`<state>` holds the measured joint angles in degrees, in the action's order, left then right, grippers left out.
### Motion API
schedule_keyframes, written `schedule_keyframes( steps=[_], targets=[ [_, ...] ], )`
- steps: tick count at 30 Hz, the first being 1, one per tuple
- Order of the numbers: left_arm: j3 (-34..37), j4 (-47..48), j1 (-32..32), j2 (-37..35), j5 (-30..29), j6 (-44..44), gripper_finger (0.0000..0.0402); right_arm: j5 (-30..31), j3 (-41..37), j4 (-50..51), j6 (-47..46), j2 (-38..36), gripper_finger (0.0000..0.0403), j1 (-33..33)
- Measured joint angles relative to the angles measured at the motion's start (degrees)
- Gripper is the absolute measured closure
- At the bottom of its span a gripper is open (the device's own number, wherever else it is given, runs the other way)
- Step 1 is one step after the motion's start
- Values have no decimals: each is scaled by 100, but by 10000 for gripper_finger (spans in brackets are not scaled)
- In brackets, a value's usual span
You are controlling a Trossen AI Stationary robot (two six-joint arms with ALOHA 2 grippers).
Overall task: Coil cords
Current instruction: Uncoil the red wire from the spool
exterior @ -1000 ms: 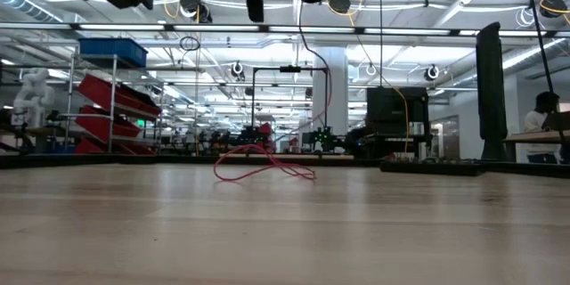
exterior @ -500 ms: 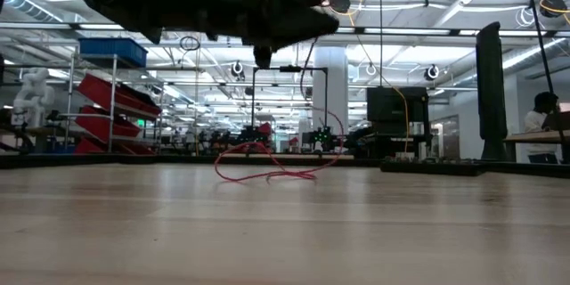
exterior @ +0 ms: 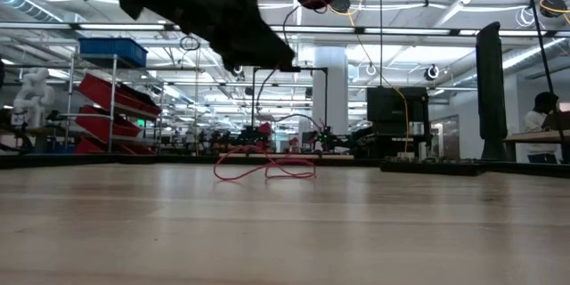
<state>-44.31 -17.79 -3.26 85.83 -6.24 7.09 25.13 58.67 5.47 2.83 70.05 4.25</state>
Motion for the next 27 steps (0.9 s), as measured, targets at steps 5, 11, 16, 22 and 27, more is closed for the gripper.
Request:
schedule_keyframes(
  steps=[5,11,16,22,27],
  targets=[
    [0,1063,88,-795,50,-44,255,3,-1,290,-283,-34,403,22],
    [0,1260,101,-1388,151,-44,253,2,-1,299,-391,-38,403,161],
    [0,547,79,-1284,38,-144,253,1,-1,116,-387,-38,403,229],
    [335,-1459,38,-697,363,42,253,-153,-1,-113,-384,-38,403,256],
    [424,-1916,58,-466,358,-15,252,-162,0,-64,-385,-38,403,269]
  ],
)
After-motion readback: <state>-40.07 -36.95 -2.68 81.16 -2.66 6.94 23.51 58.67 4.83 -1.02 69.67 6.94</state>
